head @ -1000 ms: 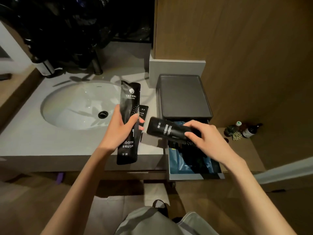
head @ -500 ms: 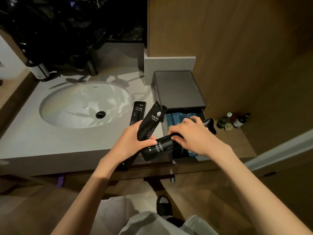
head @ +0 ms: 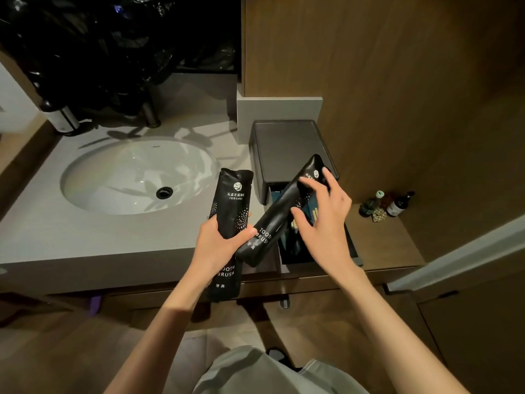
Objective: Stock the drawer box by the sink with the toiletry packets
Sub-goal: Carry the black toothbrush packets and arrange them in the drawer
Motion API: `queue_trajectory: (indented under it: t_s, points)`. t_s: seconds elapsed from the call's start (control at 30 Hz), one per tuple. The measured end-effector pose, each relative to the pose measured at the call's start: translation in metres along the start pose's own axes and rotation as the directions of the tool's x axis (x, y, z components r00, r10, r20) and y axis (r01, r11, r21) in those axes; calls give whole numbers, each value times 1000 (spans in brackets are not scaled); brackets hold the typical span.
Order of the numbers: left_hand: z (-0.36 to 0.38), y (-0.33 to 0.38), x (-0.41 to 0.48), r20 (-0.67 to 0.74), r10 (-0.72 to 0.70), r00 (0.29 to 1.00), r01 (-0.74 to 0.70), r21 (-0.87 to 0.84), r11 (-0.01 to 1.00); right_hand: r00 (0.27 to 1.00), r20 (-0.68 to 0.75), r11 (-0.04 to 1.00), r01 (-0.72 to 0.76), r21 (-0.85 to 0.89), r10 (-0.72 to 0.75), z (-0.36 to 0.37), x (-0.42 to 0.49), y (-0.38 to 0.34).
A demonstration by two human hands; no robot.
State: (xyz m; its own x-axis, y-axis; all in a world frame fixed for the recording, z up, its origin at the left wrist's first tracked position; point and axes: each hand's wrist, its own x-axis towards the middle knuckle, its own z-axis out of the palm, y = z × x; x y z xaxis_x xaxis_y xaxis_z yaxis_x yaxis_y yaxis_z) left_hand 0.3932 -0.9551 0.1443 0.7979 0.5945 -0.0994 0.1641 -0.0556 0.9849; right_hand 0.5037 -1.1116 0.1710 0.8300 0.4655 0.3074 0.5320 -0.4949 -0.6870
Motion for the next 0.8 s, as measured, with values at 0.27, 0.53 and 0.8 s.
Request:
queue_trajectory:
  t_s: [0.27, 0.53, 0.8]
  points:
    - [29, 1, 6, 0, -114, 993, 111, -221, 969, 935, 216, 645, -350, 680, 280, -3, 1, 3]
    - [38, 2, 5, 56, -117, 992, 127, -237, 963, 942, 172, 722, -332, 606, 288, -20, 20, 23]
    - [34, -27, 21, -18, -209, 978, 208, -62, 976, 868, 450, 843, -395, 365, 212, -62, 32, 71]
